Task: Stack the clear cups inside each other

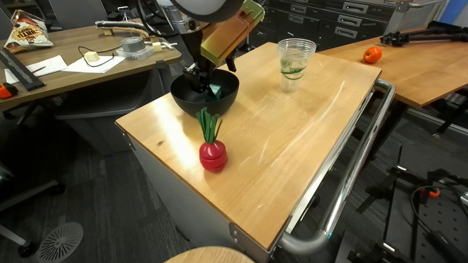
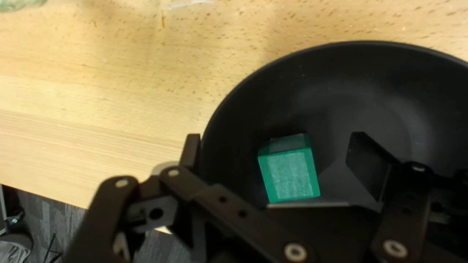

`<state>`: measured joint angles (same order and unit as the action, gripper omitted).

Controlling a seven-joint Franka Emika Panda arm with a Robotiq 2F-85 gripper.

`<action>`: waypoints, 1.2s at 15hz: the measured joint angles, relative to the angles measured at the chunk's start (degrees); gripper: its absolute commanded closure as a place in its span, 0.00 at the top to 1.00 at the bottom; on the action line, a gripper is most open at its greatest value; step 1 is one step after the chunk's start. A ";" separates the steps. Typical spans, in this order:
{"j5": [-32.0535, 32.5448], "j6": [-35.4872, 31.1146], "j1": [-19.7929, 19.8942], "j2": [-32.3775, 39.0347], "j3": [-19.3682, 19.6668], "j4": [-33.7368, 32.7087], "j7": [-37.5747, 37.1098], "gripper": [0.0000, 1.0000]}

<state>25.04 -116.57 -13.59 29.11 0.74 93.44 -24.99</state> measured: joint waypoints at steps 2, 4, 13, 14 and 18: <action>0.01 0.01 -0.20 0.00 -0.02 -0.90 0.92 1.00; 0.01 0.02 -0.49 -0.01 -0.11 -1.98 2.12 1.00; 0.01 3.73 -0.50 4.13 -0.64 -7.16 8.26 0.93; 0.01 4.54 -0.40 5.20 -0.63 -8.07 8.80 0.90; 0.00 5.72 -0.11 9.20 -0.59 -11.32 10.71 0.61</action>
<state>25.04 -110.85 -13.70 38.31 0.14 82.12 -14.28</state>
